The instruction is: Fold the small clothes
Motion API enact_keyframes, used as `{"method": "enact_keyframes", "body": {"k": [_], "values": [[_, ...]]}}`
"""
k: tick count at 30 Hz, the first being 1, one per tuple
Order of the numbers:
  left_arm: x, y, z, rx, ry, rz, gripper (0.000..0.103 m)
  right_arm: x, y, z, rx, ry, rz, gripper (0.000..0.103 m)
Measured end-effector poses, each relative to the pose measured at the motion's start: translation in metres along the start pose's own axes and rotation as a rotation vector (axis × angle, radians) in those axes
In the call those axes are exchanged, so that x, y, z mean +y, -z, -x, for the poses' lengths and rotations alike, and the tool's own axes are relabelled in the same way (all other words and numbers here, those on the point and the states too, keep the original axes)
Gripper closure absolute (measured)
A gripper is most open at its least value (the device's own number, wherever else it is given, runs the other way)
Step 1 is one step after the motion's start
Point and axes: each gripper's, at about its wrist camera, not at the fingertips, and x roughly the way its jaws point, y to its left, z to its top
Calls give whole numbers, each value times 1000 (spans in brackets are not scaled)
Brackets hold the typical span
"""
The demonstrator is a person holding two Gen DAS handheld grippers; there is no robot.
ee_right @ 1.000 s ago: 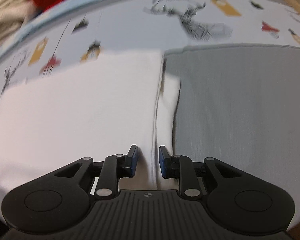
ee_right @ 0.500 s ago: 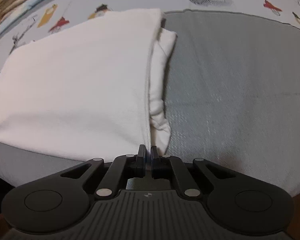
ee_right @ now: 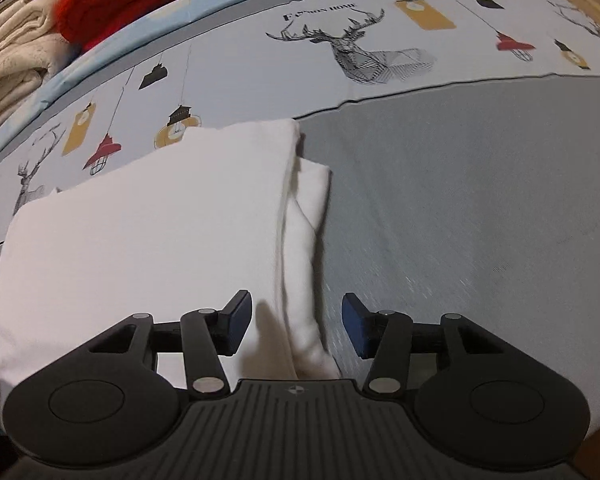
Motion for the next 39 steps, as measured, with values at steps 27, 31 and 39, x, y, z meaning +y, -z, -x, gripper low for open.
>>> {"method": "enact_keyframes", "body": {"k": [27,31,39], "values": [[-5,-31,-22,-122,-58,4,89,30,-36,-53,-87,-39,-113,88],[6,-35,-10,-155,-94,10,81,55,-43,-57,-180,-28,-98,86],[25,-34,8,-133,-47,76,61,69,-45,-41,-251,206,-69,77]]}}
